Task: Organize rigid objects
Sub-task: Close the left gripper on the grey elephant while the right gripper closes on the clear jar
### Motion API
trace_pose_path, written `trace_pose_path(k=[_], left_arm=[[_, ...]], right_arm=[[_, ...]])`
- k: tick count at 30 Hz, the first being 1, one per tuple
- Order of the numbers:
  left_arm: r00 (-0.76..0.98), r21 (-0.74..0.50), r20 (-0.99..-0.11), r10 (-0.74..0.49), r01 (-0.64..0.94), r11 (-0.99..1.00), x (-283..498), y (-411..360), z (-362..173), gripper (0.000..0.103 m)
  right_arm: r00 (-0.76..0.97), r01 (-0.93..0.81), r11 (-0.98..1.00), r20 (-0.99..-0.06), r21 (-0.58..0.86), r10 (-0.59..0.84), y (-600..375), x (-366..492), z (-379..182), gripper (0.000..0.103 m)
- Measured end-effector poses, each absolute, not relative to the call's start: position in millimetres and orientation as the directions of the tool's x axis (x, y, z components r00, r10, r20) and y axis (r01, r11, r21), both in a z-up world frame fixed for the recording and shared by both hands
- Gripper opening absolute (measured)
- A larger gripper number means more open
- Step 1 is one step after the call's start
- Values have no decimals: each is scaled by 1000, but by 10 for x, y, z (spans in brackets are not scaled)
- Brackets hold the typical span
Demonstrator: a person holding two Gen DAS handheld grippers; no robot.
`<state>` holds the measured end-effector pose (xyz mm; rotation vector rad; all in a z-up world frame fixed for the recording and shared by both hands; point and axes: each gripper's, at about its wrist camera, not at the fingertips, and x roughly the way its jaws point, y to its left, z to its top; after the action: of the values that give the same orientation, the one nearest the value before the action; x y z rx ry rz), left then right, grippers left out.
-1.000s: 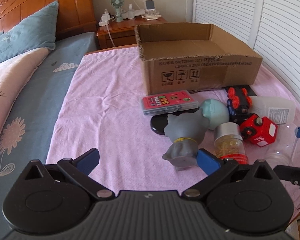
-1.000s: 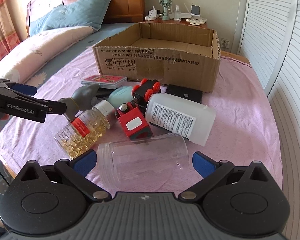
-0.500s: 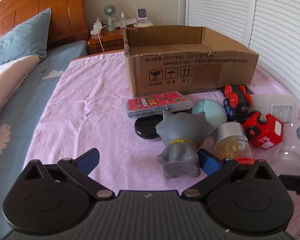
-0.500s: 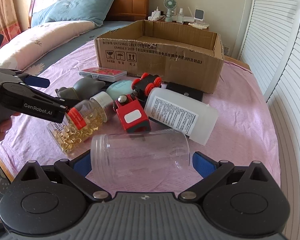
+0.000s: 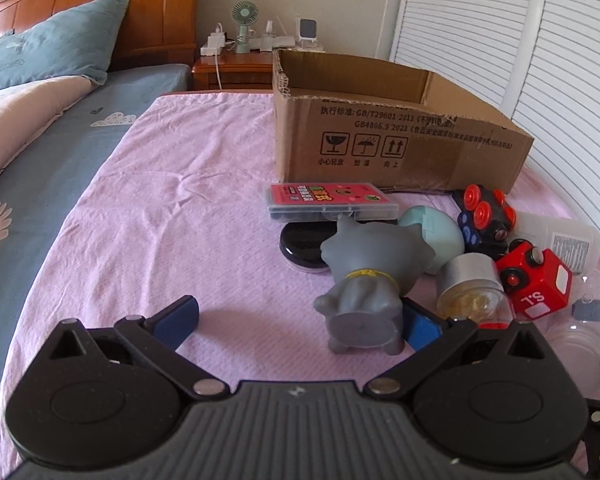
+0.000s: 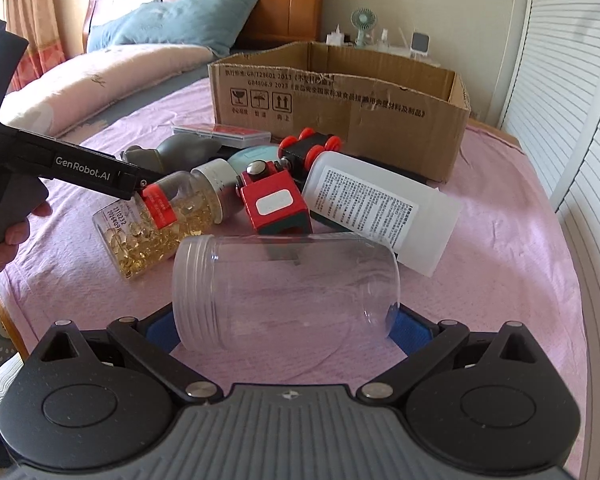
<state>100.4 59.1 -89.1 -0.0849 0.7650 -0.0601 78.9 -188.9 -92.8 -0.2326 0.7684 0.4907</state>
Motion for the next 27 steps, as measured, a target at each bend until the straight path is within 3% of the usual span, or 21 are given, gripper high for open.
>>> trace_pose_path(k=[6,11,22,27], left_arm=[[727,-101,-678,-108,54,993,1010,586,-876,99],[754,-115,-636,-164,117,986,984,512,-796,74],[735,-176,-638,-228,149,973,1080,392,-806,43],[736,-117,-646,-204,169,979,1025,426,-782,43]], right_arm=[[633,-493,870,-696,-25,339,-1897,762,-939,103],[636,-488,873,-695,-25,336,-1893,744,-940,103],[627,-479,877,-710,-28,320,-1863,768,-926,103],[616,-487,873,-725,-43,307,-1840,764,-896,103]])
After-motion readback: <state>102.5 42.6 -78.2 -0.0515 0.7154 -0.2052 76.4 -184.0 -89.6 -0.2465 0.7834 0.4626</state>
